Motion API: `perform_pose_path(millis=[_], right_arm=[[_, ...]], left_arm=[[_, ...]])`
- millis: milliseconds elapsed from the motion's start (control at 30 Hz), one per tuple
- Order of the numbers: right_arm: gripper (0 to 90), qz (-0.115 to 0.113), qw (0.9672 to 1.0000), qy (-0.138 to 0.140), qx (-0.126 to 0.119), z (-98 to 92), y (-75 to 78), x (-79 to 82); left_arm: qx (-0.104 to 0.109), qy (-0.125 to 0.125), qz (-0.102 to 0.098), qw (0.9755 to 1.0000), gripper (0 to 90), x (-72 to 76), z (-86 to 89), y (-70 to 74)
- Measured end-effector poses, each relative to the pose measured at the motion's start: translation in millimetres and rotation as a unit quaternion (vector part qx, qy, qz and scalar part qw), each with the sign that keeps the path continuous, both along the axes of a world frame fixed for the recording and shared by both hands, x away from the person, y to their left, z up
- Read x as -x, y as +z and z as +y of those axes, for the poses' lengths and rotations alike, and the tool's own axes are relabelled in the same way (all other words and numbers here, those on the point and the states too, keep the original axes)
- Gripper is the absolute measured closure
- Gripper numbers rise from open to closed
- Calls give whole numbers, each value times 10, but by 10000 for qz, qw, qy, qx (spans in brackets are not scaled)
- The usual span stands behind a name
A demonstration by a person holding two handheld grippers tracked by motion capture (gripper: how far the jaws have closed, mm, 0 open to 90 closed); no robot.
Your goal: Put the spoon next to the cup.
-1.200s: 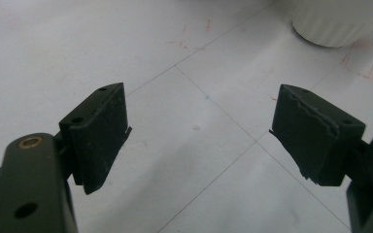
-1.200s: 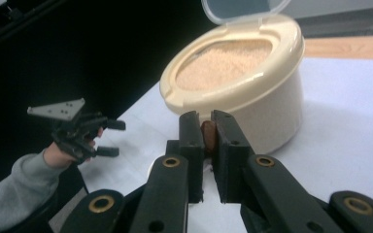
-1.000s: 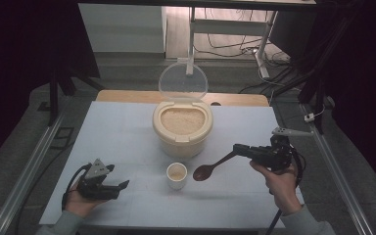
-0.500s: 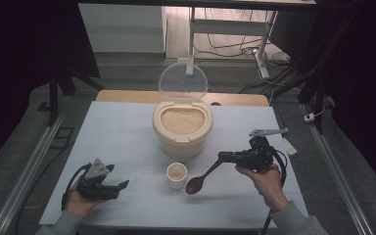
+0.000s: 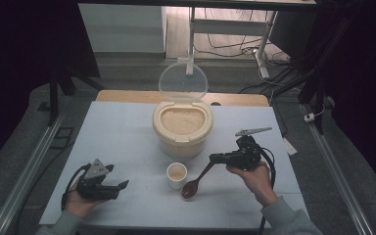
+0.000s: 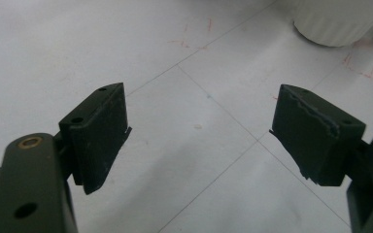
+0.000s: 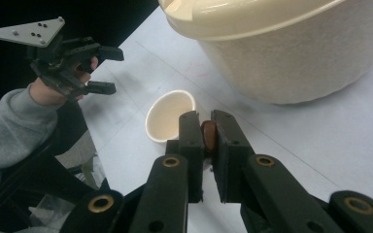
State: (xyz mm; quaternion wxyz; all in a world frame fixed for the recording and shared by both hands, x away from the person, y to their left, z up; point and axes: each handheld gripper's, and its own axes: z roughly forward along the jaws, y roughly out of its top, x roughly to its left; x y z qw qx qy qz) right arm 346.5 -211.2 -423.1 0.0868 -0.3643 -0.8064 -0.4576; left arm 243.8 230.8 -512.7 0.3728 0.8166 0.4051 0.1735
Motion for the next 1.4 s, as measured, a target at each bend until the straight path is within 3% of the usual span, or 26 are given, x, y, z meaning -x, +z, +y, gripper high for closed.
perform_pose_path(millis=[267,433,667,800,867,1167,1400], right_arm=[[827,85,9997,123,175,89,-69,-41],[827,268,9994,180,96,84,-113,-77],[824,327,9991,240,78,67,-144,-54],[772,140,9993,116,335,81,-193,-82],[765,160,9995,17,272,75,-247,-109],[681,-15,9987,-270,423,67,-491,-211],[599,-268,9969,-434,601,128,-723,-297]], left_arm=[[-8,4,13,10000,201,-4,6,-5],[-16,-2,14,10000,201,-3,6,-6],[-45,-17,16,10000,201,-5,-7,-8],[-43,-11,15,10000,201,-6,-6,-8],[-45,-9,22,10000,201,-8,-6,-11],[-53,-7,33,10000,201,-9,-9,-17],[-57,-3,44,10000,201,-12,-10,-23]])
